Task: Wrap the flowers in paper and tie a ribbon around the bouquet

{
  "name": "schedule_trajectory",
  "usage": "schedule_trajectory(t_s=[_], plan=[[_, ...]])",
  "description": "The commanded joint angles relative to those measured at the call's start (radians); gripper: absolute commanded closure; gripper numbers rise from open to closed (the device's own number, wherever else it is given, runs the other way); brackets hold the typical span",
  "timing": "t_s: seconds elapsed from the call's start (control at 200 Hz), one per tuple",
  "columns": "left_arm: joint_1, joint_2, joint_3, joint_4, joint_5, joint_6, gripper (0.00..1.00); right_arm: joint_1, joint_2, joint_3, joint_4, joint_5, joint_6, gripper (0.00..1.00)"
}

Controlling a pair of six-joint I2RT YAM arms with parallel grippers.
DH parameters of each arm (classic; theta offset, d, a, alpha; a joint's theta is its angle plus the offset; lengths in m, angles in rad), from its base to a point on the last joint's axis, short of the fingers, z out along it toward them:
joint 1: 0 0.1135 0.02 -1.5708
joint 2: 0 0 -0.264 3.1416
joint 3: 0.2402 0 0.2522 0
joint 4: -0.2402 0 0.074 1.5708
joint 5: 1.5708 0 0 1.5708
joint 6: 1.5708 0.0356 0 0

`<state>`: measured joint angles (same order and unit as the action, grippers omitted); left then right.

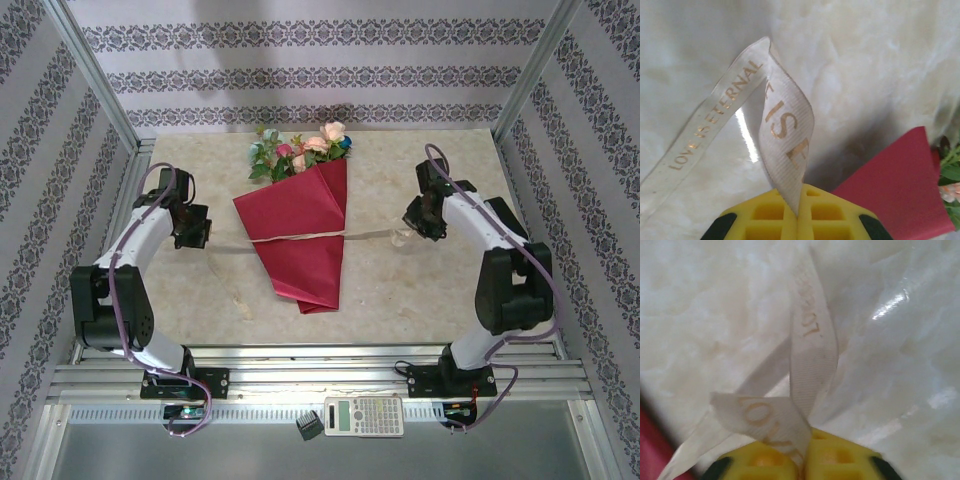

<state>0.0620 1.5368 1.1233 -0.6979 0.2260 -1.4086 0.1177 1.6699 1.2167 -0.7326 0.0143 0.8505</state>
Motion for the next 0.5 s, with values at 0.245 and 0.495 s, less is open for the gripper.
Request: schedule_trajectory(t_s=[0.245,0.495], plan=[[-0.07,-0.131,0.002,-0.174,-0.029,-0.051,0.41,0.046,-0.116,-0.006,-0.096,0.058,0.003,0.49],[-0.249,-0.027,-0.12,0.106,0.123,-0.326,0.36,0.172,-0.037,-0.013,0.194,-0.246,-0.005,0.53]])
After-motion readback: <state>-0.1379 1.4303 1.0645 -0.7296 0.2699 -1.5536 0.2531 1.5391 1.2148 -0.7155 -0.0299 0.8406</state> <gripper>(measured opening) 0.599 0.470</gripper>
